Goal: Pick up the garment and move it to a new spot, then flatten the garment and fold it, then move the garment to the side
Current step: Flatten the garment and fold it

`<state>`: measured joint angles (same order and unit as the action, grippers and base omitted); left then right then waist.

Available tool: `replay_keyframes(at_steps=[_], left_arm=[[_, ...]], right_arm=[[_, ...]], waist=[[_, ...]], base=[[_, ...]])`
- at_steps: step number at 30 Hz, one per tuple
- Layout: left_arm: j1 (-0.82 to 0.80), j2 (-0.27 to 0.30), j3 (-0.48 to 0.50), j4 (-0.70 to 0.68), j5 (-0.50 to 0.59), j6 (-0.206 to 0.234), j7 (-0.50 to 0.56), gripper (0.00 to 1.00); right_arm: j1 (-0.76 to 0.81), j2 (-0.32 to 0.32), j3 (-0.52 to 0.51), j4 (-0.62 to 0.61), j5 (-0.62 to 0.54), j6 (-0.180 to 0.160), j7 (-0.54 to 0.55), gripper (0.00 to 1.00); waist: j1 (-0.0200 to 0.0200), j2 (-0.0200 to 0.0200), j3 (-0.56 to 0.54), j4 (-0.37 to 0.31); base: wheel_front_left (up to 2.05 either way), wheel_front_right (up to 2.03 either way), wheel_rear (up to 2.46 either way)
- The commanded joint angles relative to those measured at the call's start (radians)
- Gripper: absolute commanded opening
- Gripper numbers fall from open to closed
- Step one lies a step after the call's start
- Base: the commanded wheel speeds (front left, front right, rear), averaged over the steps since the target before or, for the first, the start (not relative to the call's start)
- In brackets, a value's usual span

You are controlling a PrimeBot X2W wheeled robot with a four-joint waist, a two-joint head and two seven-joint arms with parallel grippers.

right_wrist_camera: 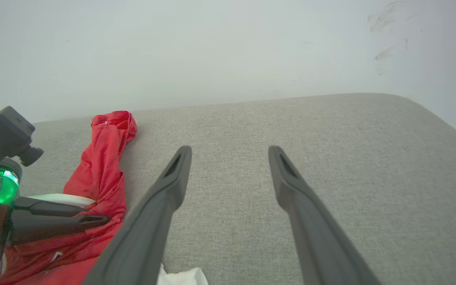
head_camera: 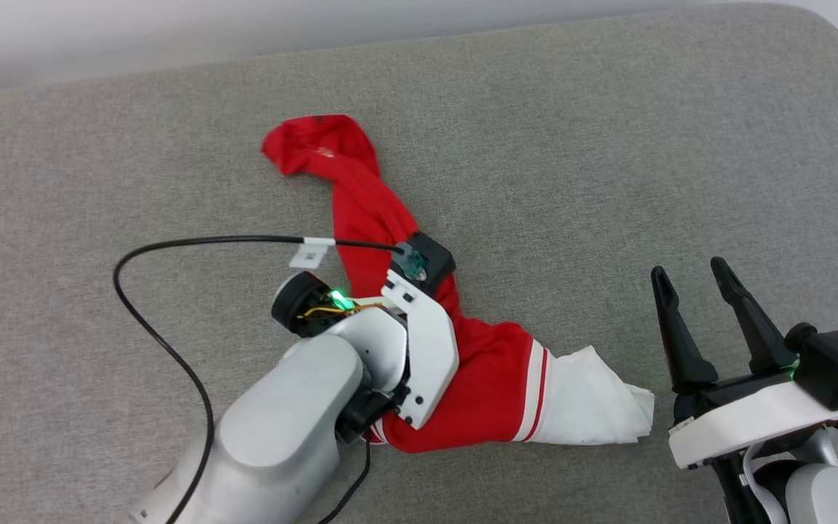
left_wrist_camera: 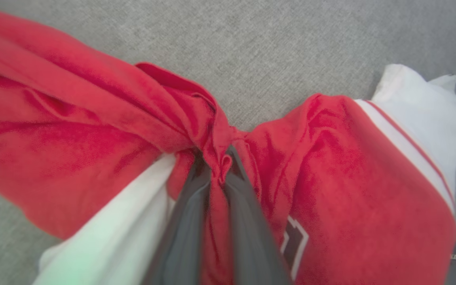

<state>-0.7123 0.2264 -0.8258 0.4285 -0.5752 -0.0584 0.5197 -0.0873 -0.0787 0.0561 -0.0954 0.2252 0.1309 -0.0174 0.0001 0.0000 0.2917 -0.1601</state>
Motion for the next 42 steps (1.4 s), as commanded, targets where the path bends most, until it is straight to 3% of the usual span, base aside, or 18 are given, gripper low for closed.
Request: replay_keyframes(at_steps=[1,2,3,4,11,18,22,28,36,37,38,40,41,42], left_arm=[[0.032,-0.008,-0.025,0.020,0.005,-0.013,0.002,0.00],[0.043,-0.018,-0.038,0.028,0.005,-0.019,-0.004,0.06],[0.052,-0.026,-0.052,0.031,0.009,-0.026,-0.011,0.49],[0.060,-0.032,-0.062,0.030,0.012,-0.030,-0.024,1.00],[0.070,-0.026,-0.027,-0.061,0.050,0.023,-0.197,1.00],[0.099,0.063,0.046,-0.209,0.029,0.079,-0.220,1.00],[0.107,0.142,0.085,-0.261,-0.006,0.088,-0.143,1.00],[0.072,0.239,0.104,-0.282,-0.085,0.045,0.028,1.00],[0.057,0.269,0.056,-0.248,-0.152,-0.007,0.204,1.00],[0.056,0.271,0.045,-0.243,-0.149,-0.010,0.222,0.82],[0.057,0.273,0.035,-0.236,-0.148,-0.012,0.237,0.57],[0.066,0.269,0.016,-0.223,-0.144,-0.013,0.258,0.25],[0.068,0.269,0.005,-0.213,-0.138,-0.014,0.268,0.00],[0.072,0.265,-0.003,-0.202,-0.140,-0.011,0.279,0.00]], right_arm=[[-0.007,0.004,-0.003,0.000,0.003,0.000,-0.006,1.00],[-0.004,0.004,-0.006,0.001,0.002,0.000,-0.007,1.00],[-0.001,0.005,-0.010,0.002,0.001,0.000,-0.006,1.00],[0.001,0.006,-0.012,0.002,-0.002,0.000,-0.006,1.00],[0.017,0.006,-0.022,-0.008,-0.010,0.000,0.005,1.00],[0.030,0.005,-0.028,-0.024,-0.011,0.000,0.021,1.00],[0.034,0.006,-0.024,-0.032,-0.007,0.000,0.023,1.00],[0.016,0.007,-0.012,-0.030,0.001,0.000,0.016,1.00],[-0.004,0.012,-0.003,-0.003,0.013,0.000,-0.006,1.00],[-0.008,0.012,-0.002,0.001,0.015,0.000,-0.009,1.00],[-0.012,0.013,-0.001,0.004,0.016,0.000,-0.012,1.00],[-0.016,0.013,0.001,0.012,0.018,0.000,-0.017,1.00],[-0.019,0.013,0.001,0.014,0.019,0.000,-0.019,1.00],[-0.020,0.013,0.001,0.017,0.019,0.000,-0.019,1.00]], waist=[[-0.0001,0.0000,-0.001,-0.001],[-0.0001,0.0000,-0.003,0.001],[-0.0001,0.0000,-0.006,0.005],[-0.0001,0.0000,-0.010,0.010],[-0.0001,0.0000,-0.055,0.061],[-0.0001,0.0000,-0.088,0.103],[-0.0001,0.0000,-0.076,0.107],[-0.0001,0.0000,-0.031,0.085],[-0.0001,0.0000,0.021,0.041],[-0.0001,0.0000,0.025,0.037],[-0.0001,0.0000,0.028,0.034],[-0.0001,0.0000,0.031,0.029],[-0.0001,0.0000,0.033,0.028],[-0.0001,0.0000,0.033,0.027]], base=[[0.00,0.00,0.00],[0.00,0.00,0.00],[0.00,0.00,0.00],[0.00,0.00,0.00],[0.00,0.00,0.00],[0.00,0.00,0.00],[0.00,0.00,0.00],[0.00,0.00,0.00],[0.00,0.00,0.00],[0.00,0.00,0.00],[0.00,0.00,0.00],[0.00,0.00,0.00],[0.00,0.00,0.00],[0.00,0.00,0.00]])
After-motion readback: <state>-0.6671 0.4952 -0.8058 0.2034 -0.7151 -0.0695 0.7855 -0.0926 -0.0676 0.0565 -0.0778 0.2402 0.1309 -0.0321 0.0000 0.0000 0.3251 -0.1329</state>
